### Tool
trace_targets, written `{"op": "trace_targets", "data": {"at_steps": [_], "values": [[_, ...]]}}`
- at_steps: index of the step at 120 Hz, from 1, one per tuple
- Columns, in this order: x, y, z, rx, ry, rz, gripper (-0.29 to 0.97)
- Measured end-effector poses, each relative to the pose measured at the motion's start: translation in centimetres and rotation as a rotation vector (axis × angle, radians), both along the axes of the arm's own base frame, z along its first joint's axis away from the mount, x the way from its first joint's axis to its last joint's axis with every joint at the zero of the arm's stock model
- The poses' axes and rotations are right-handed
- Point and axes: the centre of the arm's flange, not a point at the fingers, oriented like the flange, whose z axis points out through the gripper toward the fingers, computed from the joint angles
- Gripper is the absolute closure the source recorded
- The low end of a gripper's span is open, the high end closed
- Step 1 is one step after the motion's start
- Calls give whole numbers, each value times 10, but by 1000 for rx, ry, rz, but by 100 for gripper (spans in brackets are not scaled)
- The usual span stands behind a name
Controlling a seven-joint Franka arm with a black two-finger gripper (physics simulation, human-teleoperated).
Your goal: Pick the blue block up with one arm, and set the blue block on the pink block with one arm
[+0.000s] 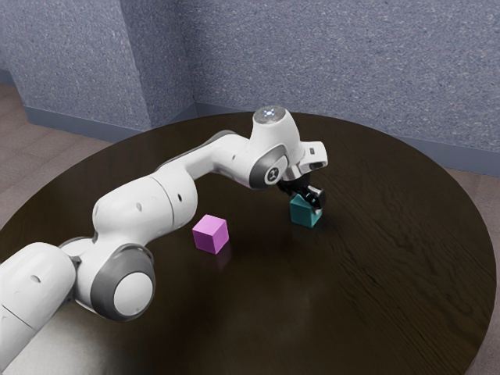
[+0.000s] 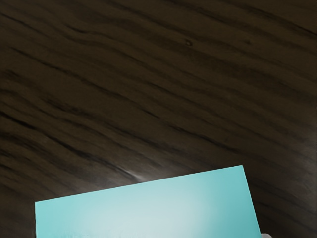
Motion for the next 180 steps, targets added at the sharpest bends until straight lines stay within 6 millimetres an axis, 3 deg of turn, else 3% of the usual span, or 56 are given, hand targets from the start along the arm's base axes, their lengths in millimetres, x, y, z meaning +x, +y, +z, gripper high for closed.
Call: {"op": "trace_targets", "data": {"at_steps": [37,53,84,99,121,150,163,180], "values": [[0,0,2,1,5,7,32],[0,2,12,3,2,11,32],[-9,-7,85,16,6,-1,33],[-40,-8,99,51,87,-14,34],[-102,33,110,79,112,33,34],[-161,92,121,63,8,106,35],[-172,115,120,55,-32,141,35],[-170,136,112,45,-60,175,35]]}}
